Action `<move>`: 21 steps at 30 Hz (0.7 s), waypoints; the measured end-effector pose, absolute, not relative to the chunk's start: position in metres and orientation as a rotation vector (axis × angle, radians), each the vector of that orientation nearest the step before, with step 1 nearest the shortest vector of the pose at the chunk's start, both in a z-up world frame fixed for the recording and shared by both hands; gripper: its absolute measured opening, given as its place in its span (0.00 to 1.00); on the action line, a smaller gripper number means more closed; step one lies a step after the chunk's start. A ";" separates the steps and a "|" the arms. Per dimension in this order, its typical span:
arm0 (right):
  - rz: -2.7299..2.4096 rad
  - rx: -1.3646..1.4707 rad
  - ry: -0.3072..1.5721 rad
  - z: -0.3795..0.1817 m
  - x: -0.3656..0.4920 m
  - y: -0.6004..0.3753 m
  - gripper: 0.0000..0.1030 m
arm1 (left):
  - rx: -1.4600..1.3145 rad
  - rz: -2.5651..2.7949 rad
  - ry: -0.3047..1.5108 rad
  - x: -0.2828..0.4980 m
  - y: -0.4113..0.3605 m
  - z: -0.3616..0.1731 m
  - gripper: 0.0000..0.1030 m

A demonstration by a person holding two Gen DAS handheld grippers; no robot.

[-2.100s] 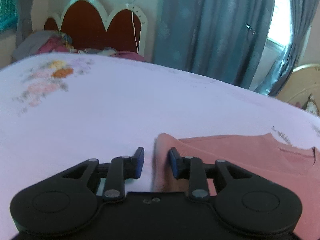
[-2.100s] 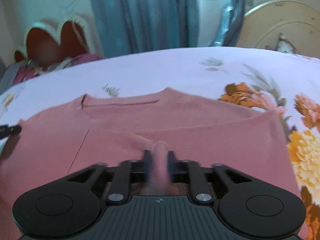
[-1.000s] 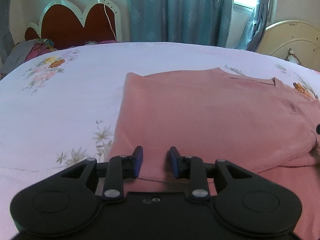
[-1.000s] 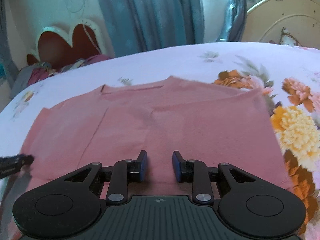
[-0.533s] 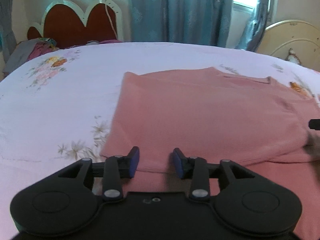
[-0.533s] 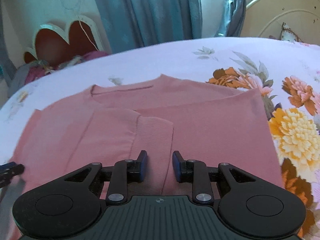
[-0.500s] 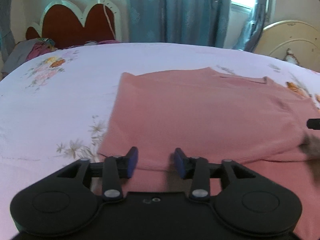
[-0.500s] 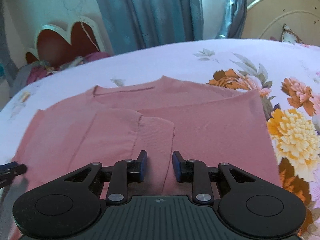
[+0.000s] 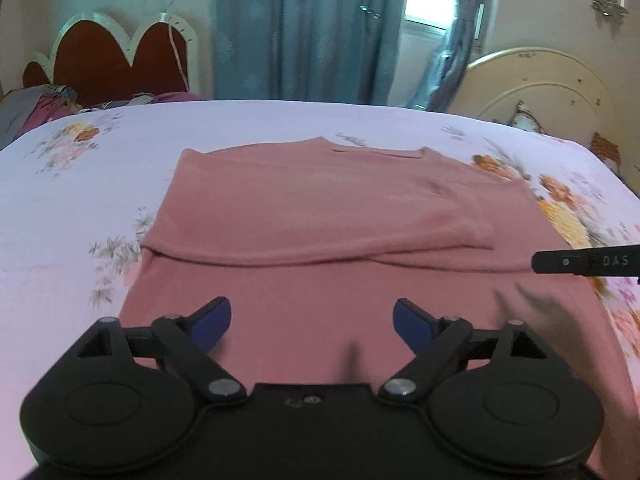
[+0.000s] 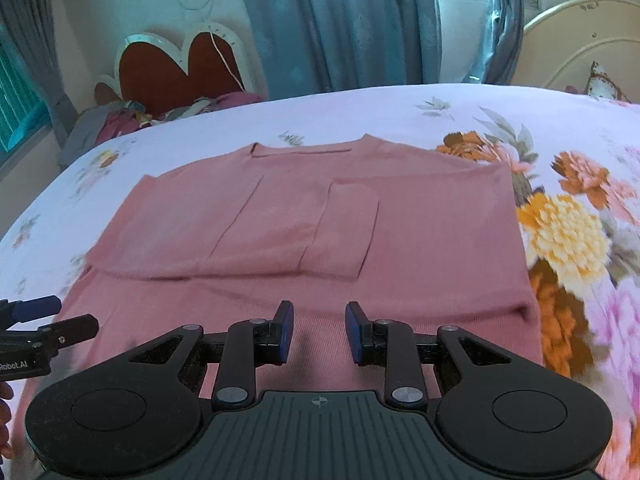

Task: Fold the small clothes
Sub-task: 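Open both tools and move them to the sweatshirt hem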

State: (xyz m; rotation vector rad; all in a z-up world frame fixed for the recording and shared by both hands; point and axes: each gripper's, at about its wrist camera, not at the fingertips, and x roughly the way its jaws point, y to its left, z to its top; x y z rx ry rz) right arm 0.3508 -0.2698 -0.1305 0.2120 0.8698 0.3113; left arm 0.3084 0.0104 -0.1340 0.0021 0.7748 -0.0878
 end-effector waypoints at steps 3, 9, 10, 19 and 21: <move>0.276 0.205 0.821 -0.121 0.324 -0.271 0.68 | 0.015 -0.107 0.762 0.291 0.009 -0.128 0.90; 0.208 0.191 0.800 -0.110 0.267 -0.263 0.68 | 0.023 -0.149 0.760 0.254 0.018 -0.128 0.92; 0.201 0.192 0.804 -0.110 0.258 -0.262 0.68 | 0.021 -0.150 0.764 0.247 0.020 -0.128 0.92; 0.167 0.146 0.811 -0.107 0.177 -0.242 0.68 | 0.015 -0.132 0.776 0.181 0.050 -0.133 0.93; 0.154 0.147 0.816 -0.109 0.162 -0.243 0.68 | 0.010 -0.126 0.774 0.169 0.058 -0.134 0.92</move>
